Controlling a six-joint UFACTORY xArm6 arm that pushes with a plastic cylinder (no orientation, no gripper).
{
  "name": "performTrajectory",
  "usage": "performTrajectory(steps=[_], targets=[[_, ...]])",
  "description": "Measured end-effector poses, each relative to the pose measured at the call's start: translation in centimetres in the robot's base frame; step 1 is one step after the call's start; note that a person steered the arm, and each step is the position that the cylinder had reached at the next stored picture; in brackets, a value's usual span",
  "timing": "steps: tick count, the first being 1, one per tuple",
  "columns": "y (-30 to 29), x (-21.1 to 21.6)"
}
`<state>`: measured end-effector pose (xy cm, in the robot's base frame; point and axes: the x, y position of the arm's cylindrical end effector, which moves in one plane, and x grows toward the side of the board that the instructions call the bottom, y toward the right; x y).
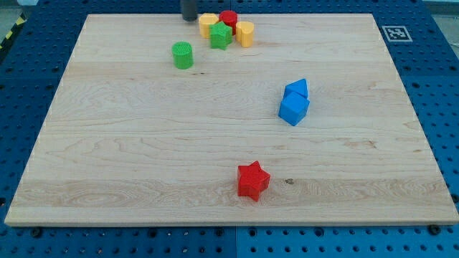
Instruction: Move the yellow hexagon top left to the blue triangle
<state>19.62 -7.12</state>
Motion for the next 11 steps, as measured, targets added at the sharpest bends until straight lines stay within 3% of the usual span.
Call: performTrajectory(steps=[2,3,7,9,11], targets=[[0.5,0.7],[0.8,3.6],[9.7,8.7],[9.4,11.3],[17.1,14.5]])
